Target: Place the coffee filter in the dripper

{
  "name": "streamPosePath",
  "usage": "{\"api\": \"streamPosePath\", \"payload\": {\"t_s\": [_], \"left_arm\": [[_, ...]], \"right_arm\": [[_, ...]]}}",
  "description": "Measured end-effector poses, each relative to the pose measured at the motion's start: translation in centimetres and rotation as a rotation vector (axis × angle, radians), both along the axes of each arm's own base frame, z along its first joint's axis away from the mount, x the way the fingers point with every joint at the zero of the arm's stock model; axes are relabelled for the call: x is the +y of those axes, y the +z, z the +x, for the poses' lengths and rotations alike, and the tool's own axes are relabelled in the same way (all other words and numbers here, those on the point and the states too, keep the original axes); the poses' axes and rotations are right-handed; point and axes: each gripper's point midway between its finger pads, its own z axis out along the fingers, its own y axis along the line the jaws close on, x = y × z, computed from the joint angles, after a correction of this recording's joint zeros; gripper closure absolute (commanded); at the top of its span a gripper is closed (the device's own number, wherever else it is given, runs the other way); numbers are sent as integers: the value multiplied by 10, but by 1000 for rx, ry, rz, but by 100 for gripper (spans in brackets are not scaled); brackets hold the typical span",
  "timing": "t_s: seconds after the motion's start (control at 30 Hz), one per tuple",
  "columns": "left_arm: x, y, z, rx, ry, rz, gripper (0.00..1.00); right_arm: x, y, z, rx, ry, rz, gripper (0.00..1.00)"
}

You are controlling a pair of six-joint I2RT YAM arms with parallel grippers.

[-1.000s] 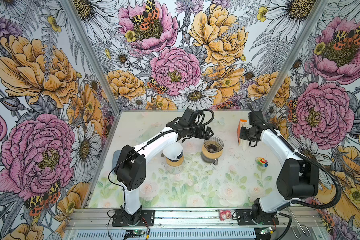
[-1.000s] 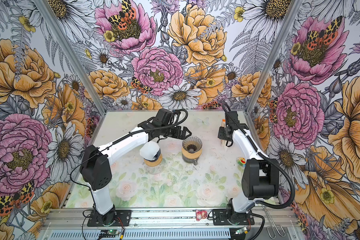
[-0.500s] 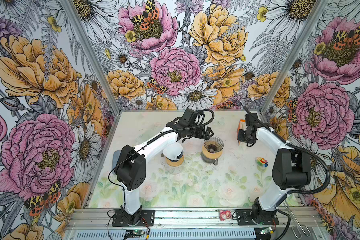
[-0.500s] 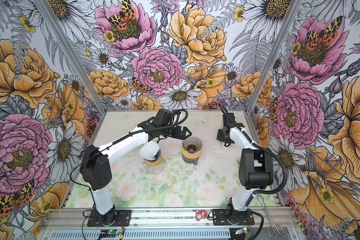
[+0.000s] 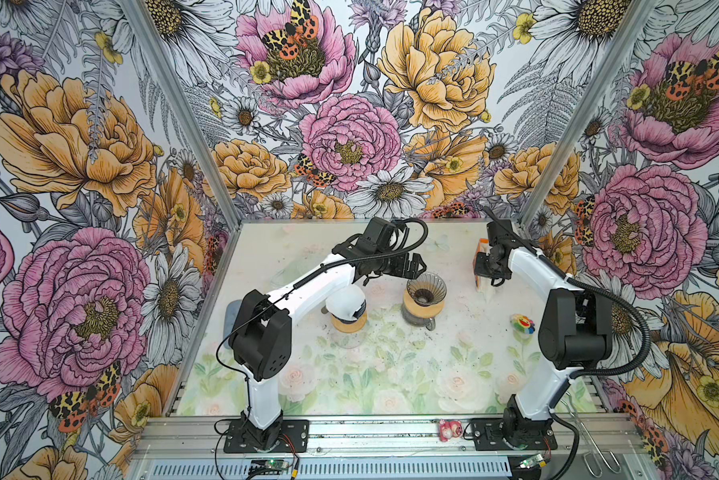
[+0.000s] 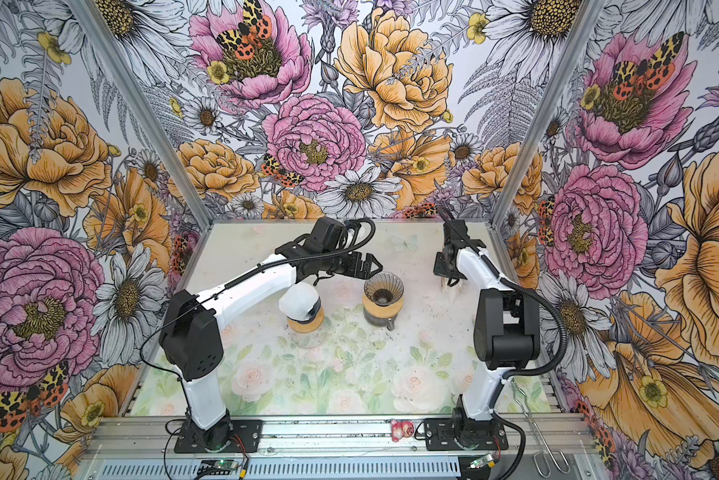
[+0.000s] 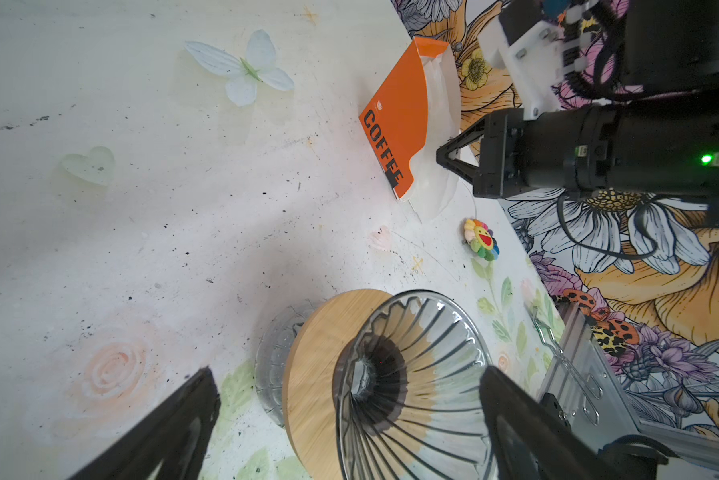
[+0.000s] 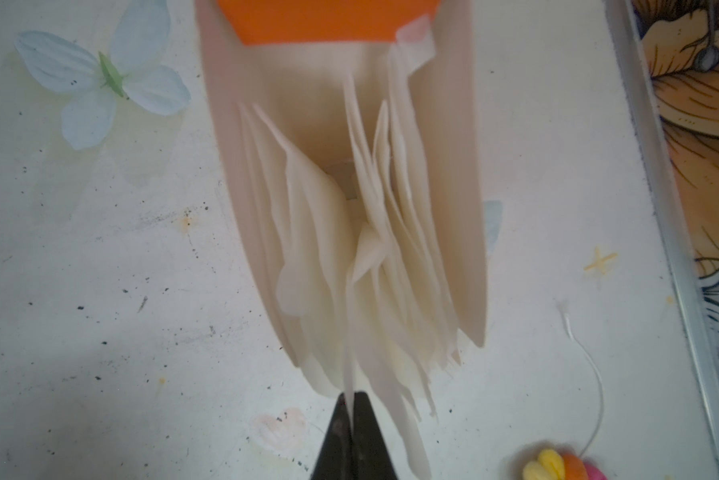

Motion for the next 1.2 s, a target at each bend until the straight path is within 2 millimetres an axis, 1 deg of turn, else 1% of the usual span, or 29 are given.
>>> {"api": "streamPosePath", "payload": {"t_s": [0.2,0.4,0.7,0.93,1.2], "left_arm": [[0,0,0,0,0,0,1],[0,0,0,0,0,0,1],[0,0,0,0,0,0,1],[0,0,-1,2,-3,-2,1],[-1,1,-1,4,-9,-6,1]], "right_arm": [[-1,2,0,-4,-1,-3,99],[-1,11,1,-26,-2,-4,99],[-1,25,11,-66,-2,-4,99],[-2,43,21,-113,-5,-10,100],[-2,48,23,-126,-6,-10,100]]}}
